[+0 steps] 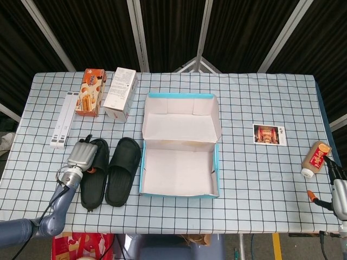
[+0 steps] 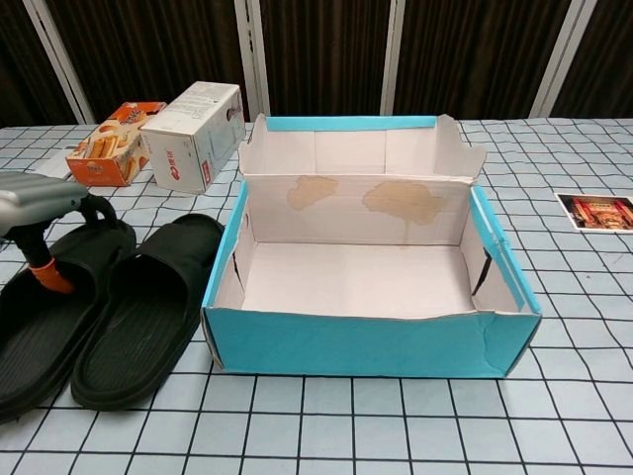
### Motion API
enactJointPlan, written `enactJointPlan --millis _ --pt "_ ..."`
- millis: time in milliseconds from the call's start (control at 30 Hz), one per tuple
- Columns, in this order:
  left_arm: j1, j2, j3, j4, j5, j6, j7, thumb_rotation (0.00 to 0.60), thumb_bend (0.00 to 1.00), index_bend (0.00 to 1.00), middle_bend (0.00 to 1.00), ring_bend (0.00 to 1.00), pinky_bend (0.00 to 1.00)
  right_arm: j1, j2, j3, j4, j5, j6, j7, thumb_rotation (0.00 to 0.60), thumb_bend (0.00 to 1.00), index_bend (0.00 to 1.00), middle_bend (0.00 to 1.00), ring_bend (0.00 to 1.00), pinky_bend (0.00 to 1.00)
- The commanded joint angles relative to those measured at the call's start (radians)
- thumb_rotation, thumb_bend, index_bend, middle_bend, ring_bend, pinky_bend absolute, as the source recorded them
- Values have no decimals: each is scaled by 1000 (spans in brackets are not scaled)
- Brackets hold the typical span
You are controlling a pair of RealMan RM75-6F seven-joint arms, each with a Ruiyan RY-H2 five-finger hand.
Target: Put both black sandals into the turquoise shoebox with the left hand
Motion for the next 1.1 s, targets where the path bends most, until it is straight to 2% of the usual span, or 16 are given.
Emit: enactJointPlan --millis 33,267,467,633,700,867,1000,1100 --pt "-3 -5 0 0 1 9 12 600 294 310 353 75 206 0 1 -1 -1 -2 0 0 600 234 49 165 189 227" --pt "10 -6 -3 -18 40 78 27 600 411 409 424 105 207 0 3 -3 -4 -6 0 5 600 233 49 165 199 227" --pt "26 20 0 -46 52 109 41 600 445 469 469 119 206 -2 8 -5 -4 -17 2 28 600 233 50 165 201 228" --pt "46 65 -3 -96 76 139 27 600 446 472 469 132 206 -1 6 -7 -4 -20 3 25 600 233 50 165 201 227" --pt "53 102 -4 -142 94 162 32 600 446 472 462 132 206 -1 6 -7 -5 -18 1 25 600 233 50 165 201 227" --pt "68 291 -7 -402 161 296 147 600 446 455 440 132 184 0 6 -7 -3 -17 -4 27 600 234 50 165 201 227" --pt "38 419 -38 -590 235 387 304 600 446 456 439 132 167 1 8 -8 -5 -17 -8 31 600 233 50 165 201 227" --pt "-37 473 -66 -659 334 416 532 600 446 476 436 132 166 -1 10 -8 -7 -22 -1 42 600 234 50 165 201 227"
